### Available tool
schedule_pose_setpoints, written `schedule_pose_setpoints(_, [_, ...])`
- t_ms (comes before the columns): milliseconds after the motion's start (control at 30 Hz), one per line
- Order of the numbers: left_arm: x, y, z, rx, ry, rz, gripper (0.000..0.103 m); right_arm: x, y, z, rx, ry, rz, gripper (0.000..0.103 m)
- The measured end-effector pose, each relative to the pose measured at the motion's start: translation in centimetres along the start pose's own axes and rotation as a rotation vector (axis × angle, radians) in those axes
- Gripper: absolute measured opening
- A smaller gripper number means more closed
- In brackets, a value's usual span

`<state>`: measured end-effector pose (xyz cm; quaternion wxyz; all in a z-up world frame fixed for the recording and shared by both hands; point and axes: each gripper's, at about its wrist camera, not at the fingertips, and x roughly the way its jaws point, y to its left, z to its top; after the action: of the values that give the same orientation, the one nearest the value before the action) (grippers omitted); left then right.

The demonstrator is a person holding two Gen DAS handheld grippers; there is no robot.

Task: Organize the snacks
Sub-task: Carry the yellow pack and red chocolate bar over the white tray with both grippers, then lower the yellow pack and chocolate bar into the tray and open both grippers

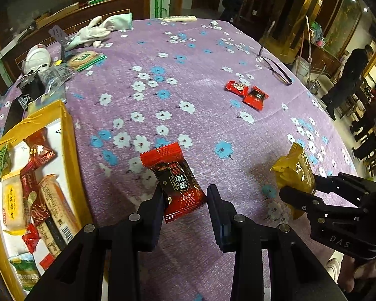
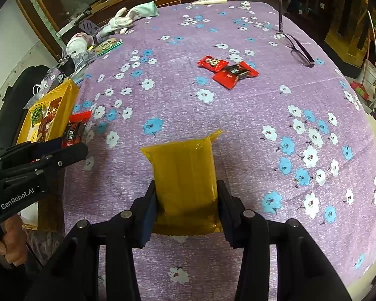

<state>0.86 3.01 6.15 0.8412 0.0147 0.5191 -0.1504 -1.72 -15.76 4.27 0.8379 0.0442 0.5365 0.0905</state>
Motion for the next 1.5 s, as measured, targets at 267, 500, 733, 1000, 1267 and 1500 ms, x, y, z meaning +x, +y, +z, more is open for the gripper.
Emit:
schedule_pose_setpoints(267, [-1.5, 2.5, -0.2, -0.062, -0.032, 0.017, 0.035, 0.1, 2.1, 0.6, -0.047, -0.001, 0.016, 0.043])
schedule_pose_setpoints(500, [-2.9, 5.5, -0.6, -0.135, -0.061, 0.042, 0.035, 0.1, 4.3, 1.4, -0.096, -0.007, 0.037, 0.043])
schedule_pose_setpoints(733, [-3.8, 8.5, -1.5, -0.208, -0.072, 0.069, 0.035, 0.4, 6.5, 1.7, -0.138, 0.001, 0.055, 0.043])
schedule_pose_setpoints(1000, [-4.4, 12.1, -3.7, -0.299, -0.066, 0.115, 0.035, 0.2, 10.2, 2.1, -0.227, 0.001, 0.111, 0.043])
schedule_pose_setpoints(1267, [-5.2, 15.6, -6.5, -0.382, -0.053, 0.159, 0.035, -0.9, 16.2, 1.6, -0.396, -0.012, 0.202, 0.043])
schedule_pose_setpoints(1500, [-5.9, 17.5, -8.2, -0.414, -0.045, 0.185, 0.035, -1.1, 20.9, -0.1, -0.527, -0.011, 0.283, 0.044])
